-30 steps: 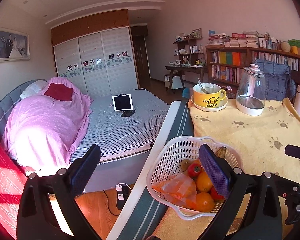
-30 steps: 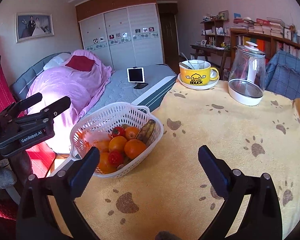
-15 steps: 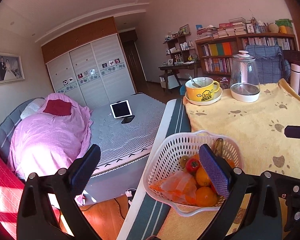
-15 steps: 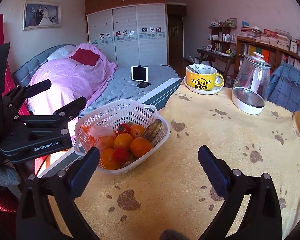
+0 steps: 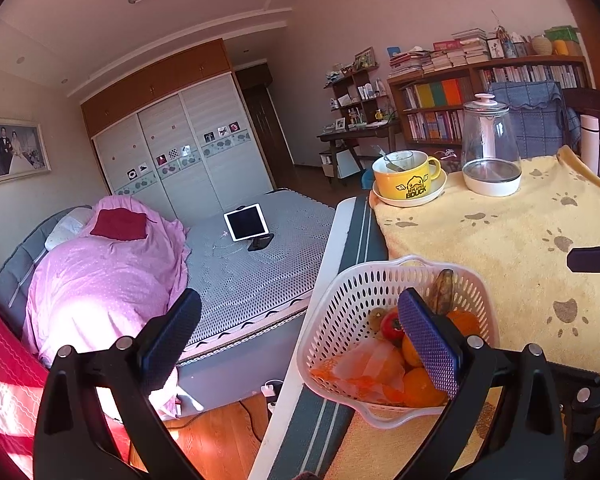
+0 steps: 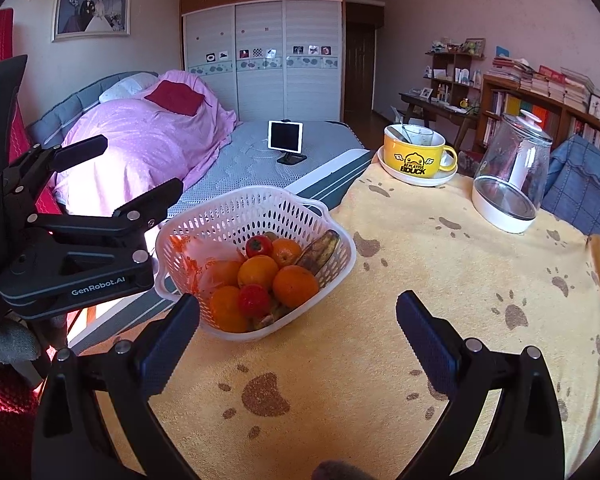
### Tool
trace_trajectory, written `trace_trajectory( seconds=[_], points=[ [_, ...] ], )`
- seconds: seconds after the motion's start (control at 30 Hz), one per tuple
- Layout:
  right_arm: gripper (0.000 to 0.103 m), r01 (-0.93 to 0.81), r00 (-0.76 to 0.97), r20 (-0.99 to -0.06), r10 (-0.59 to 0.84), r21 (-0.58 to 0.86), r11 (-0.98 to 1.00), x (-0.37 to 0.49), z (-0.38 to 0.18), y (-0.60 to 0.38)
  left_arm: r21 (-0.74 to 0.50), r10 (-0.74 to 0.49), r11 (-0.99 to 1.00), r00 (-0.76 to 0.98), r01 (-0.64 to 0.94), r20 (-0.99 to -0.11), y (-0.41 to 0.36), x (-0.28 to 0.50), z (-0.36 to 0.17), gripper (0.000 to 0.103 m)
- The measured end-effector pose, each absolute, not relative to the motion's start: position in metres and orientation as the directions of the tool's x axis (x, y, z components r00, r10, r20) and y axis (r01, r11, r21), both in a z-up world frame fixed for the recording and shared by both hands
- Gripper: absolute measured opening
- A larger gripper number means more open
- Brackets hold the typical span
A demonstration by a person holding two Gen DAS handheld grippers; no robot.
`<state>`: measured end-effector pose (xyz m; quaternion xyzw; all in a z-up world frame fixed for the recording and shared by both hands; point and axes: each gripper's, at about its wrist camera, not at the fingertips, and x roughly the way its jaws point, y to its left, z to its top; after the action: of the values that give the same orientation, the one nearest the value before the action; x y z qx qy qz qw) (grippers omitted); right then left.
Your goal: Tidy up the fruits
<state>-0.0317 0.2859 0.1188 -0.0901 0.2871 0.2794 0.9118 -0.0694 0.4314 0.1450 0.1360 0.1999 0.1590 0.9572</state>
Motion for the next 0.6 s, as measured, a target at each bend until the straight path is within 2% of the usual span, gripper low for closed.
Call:
trace_trajectory(
  seconds=[0.6],
  points=[
    [0.098,-0.582,0.689,-0.571,0.446,-0.069,0.81,-0.038,0.117,0.303,0.355,0.388,0.897,0.855,-0.264,-0.345,0.442,-0.065,0.139,0.1]
  ],
)
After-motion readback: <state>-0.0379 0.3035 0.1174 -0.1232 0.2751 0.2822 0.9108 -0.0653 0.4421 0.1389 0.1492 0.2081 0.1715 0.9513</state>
